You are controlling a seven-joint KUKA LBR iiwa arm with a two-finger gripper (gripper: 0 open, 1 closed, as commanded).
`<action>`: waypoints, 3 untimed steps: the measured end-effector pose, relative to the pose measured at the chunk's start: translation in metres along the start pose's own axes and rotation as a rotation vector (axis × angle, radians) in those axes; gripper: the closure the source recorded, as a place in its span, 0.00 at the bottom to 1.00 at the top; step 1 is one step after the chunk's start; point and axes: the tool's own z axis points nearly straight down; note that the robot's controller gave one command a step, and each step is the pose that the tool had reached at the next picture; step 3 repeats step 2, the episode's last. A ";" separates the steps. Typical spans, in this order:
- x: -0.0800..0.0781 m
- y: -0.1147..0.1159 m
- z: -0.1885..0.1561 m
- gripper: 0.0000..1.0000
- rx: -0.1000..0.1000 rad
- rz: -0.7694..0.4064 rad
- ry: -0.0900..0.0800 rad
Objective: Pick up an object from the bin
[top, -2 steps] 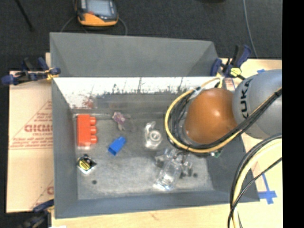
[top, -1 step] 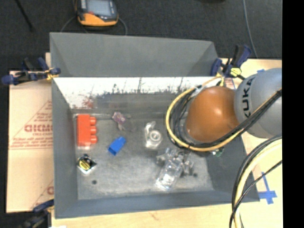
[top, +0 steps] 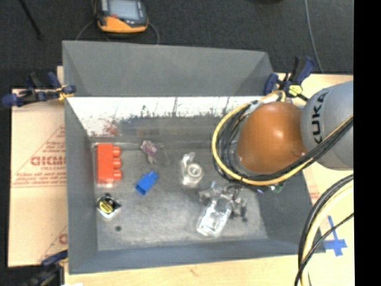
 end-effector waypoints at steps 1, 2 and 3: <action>0.000 -0.001 -0.016 1.00 0.001 0.006 -0.001; 0.001 -0.002 -0.027 1.00 0.001 0.012 -0.001; 0.001 -0.002 -0.027 1.00 0.001 0.012 -0.001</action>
Offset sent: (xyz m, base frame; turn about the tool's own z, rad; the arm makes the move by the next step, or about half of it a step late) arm 0.0002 0.0000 0.0163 0.0000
